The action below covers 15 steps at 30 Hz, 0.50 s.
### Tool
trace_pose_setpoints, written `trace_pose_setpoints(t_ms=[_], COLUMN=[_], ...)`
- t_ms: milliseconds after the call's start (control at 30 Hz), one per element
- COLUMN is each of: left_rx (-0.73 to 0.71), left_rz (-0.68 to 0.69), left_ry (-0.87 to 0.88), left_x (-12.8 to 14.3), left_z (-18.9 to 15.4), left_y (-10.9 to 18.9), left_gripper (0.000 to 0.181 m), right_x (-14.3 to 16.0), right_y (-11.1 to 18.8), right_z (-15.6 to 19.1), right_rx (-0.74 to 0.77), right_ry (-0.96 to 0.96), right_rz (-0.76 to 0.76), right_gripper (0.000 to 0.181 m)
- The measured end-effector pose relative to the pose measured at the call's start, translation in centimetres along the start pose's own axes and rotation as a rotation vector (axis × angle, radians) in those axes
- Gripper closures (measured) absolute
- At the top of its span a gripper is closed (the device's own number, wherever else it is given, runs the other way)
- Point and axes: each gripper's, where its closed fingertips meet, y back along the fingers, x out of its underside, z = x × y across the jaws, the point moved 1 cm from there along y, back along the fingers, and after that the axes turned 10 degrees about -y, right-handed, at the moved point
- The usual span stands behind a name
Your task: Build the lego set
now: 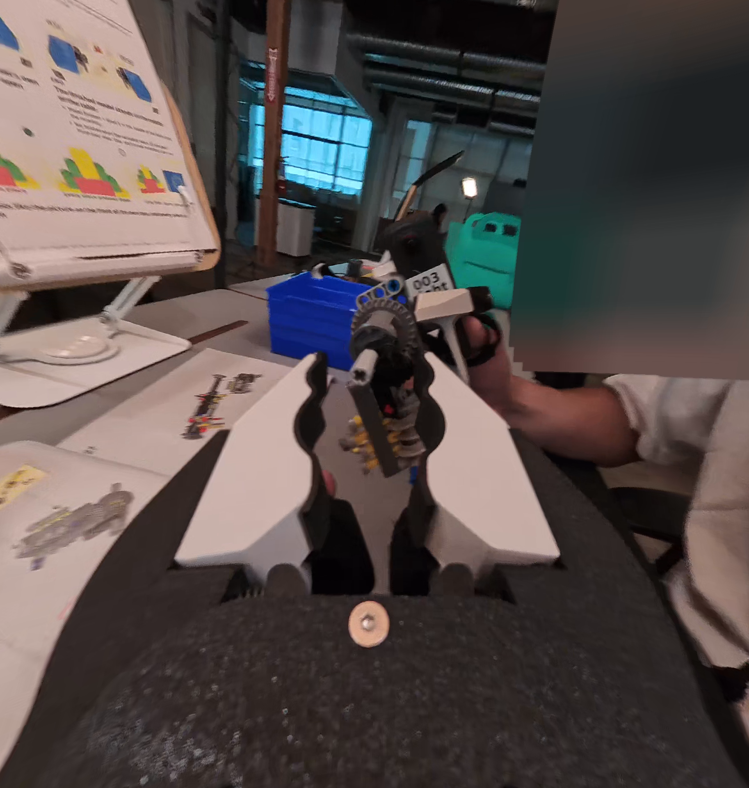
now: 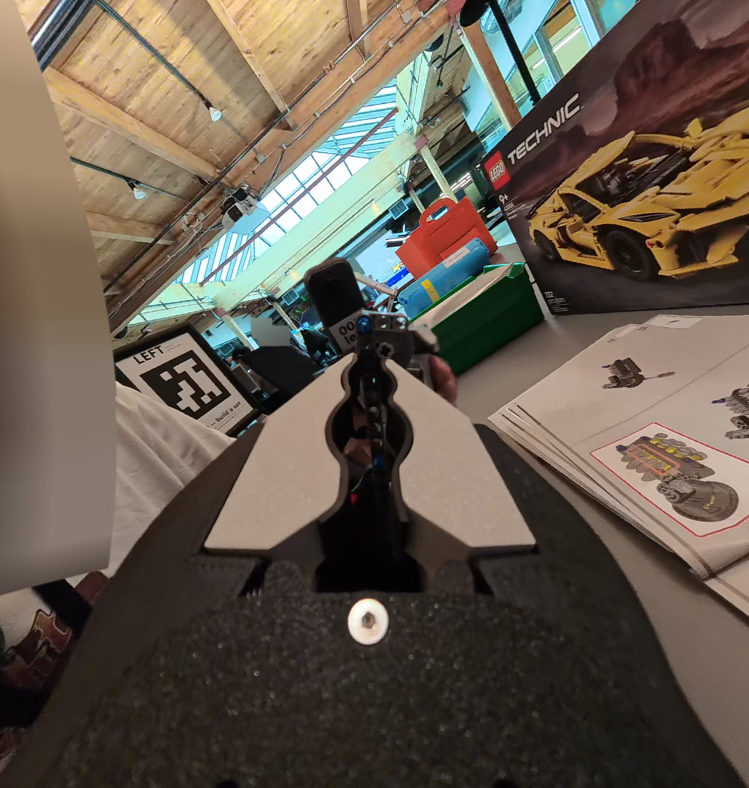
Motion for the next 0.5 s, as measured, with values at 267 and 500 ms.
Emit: trace_pose_setpoints(t_ms=[267, 500], left_rx=[-0.039, -0.090], left_rz=[-0.023, 0.001], left_ry=[0.168, 0.097], left_x=[1.0, 1.0], left_z=[1.6, 1.8], left_y=[0.0, 0.1], left_gripper=[0.164, 0.165], right_x=[-0.9, -0.6], right_y=[1.2, 0.6], right_z=[-2.9, -2.9], right_rx=[0.321, 0.477], right_ry=[0.329, 0.539], right_rz=[0.000, 0.018], right_gripper=[0.170, 0.175])
